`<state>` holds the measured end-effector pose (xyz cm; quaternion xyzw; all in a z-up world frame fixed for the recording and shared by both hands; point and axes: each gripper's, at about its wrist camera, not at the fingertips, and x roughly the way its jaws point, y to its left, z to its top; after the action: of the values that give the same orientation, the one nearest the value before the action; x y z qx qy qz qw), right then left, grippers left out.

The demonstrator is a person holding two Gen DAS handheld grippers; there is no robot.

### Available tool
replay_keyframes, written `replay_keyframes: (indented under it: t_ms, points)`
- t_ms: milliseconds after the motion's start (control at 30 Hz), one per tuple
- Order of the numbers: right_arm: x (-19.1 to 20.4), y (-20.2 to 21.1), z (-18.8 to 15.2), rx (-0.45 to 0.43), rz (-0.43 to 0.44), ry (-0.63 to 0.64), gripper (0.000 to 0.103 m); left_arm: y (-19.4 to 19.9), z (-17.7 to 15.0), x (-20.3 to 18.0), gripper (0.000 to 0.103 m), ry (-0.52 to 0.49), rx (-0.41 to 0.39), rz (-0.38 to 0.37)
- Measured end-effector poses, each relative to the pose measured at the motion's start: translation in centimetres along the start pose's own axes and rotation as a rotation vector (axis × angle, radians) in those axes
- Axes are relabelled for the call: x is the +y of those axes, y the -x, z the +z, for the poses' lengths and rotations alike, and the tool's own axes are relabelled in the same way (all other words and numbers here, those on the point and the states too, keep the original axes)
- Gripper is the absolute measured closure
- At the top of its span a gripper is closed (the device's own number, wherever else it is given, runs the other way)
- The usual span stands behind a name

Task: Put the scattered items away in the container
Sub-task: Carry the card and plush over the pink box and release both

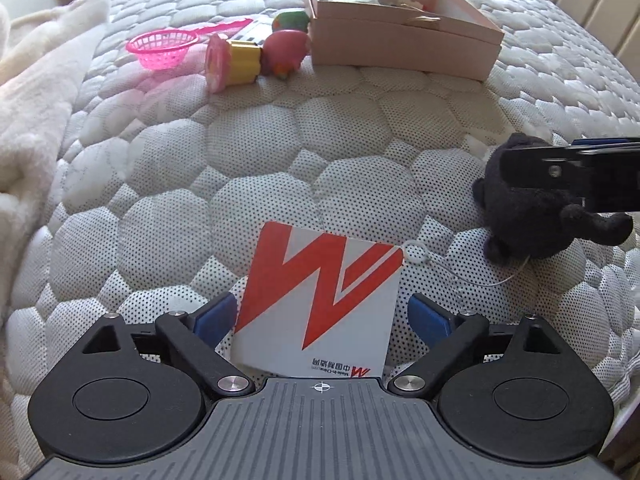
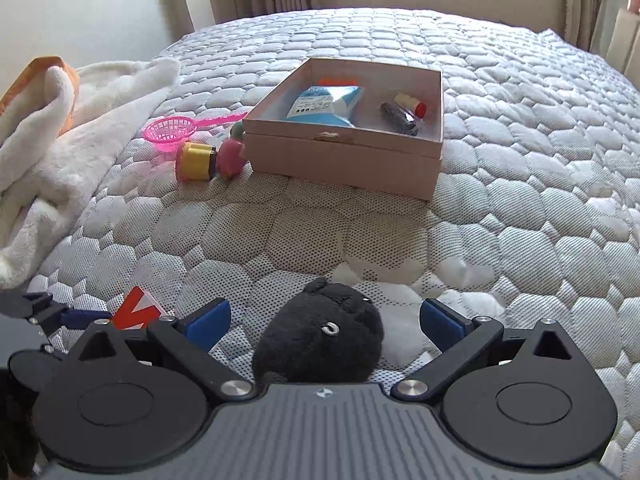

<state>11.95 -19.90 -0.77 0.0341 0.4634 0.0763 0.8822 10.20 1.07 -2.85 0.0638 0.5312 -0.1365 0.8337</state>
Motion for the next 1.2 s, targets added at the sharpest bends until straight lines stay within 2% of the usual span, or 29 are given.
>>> replay_keyframes:
  t_ms: [133,233,300,367,467,700,733,767,833,1000,1133,1200]
  points:
    - [0.9,-2.5,-0.2,0.065,-0.078,-0.054,0.002,0.4,-0.2,0.1,0.006,-0.046,-0.021,0.018]
    - [0.7,-2.9,-0.7,0.080,-0.064,-0.075,0.002,0.3,-0.3,0.2,0.005,-0.069,-0.027,0.024]
    - [0.6,-2.7,-1.0,0.080,-0.043,-0.075,0.009,0.0,-0.4,0.3,0.005,-0.073,-0.022,0.019]
    - [0.5,-2.4,-1.3,0.081,-0.055,-0.057,0.021,-0.3,-0.4,0.2,0.005,-0.081,-0.017,0.016]
    - [0.1,-2.0,-1.6,0.073,-0.048,-0.051,0.029,-1.0,-0.5,0.1,0.005,-0.091,-0.009,0.007]
    - [0.0,-1.0,-2.1,0.049,-0.041,-0.047,0.031,-1.8,-0.4,0.0,0.005,-0.089,-0.005,0.001]
    - [0.1,-0.8,-2.1,0.045,-0.039,-0.044,0.031,-1.7,-0.4,0.0,0.006,-0.091,-0.006,0.002]
    - [0.1,-0.5,-2.2,0.042,-0.036,-0.040,0.031,-1.6,-0.4,-0.1,0.014,-0.095,-0.006,0.003]
    - [0.2,0.2,-2.3,0.041,-0.025,-0.026,0.031,-1.0,-0.4,-0.3,0.016,-0.109,-0.007,0.000]
    - [-0.4,2.6,-2.6,0.073,-0.011,-0.017,0.031,1.1,-0.7,-0.9,0.016,-0.120,0.010,-0.013]
    - [-1.0,5.2,-2.5,0.107,-0.004,-0.026,0.031,4.0,-1.0,-1.9,0.016,-0.104,0.029,-0.054]
    - [-1.1,6.5,-2.5,0.140,0.016,-0.039,0.031,5.6,-1.3,-3.0,0.016,-0.130,0.032,-0.068]
